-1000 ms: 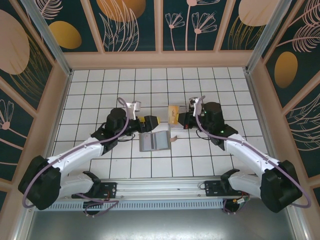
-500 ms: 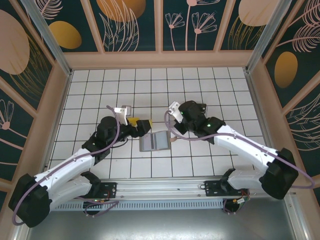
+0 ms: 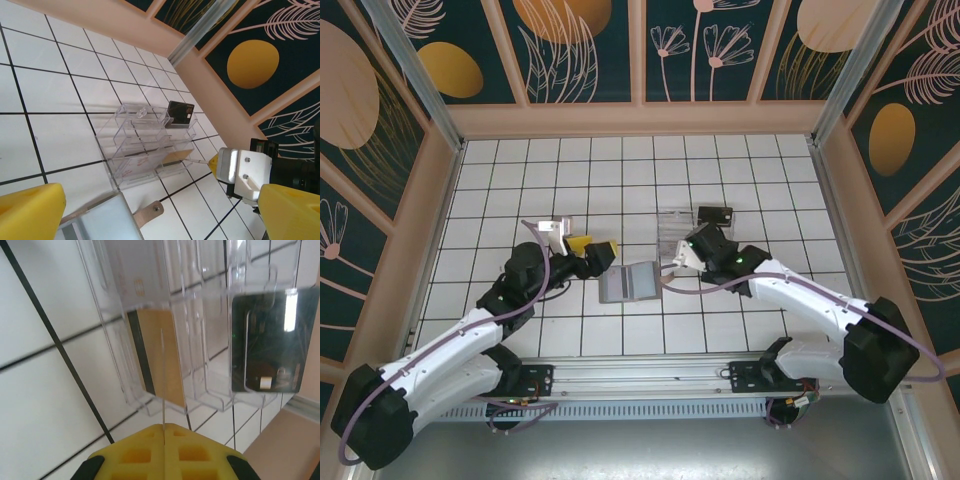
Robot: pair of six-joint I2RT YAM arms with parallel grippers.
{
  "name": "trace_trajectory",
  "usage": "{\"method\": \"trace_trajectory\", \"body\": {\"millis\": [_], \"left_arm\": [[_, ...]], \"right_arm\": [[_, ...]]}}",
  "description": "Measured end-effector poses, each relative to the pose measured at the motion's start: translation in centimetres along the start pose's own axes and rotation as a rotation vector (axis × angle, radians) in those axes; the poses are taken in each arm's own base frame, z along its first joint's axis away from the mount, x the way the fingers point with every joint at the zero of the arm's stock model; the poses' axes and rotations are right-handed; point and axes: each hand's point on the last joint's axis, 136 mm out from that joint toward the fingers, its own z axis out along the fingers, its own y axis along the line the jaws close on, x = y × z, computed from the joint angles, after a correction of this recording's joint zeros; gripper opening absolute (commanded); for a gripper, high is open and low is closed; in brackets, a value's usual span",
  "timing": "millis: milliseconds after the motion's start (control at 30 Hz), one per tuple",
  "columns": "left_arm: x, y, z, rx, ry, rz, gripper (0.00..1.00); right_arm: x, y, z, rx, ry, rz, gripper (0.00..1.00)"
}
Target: Take the credit cards out of the card holder
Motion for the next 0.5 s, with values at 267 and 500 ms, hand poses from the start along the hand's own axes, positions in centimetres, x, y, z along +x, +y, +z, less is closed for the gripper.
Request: {"method": "trace_trajectory", "body": {"millis": [267,500], "left_arm": [[0.0,0.7,-0.1,-0.03,-0.016,-0.001,0.99],[-0.2,1.0,-0.1,-0.045,-0.027,0.0,0.99]], "right_arm": [[-0.1,-0.9,0.9,0.027,-0.024,-0.079,0.0],[-1.0,-0.7,1.4,0.016,-0.057,-0.112,0.0]]}}
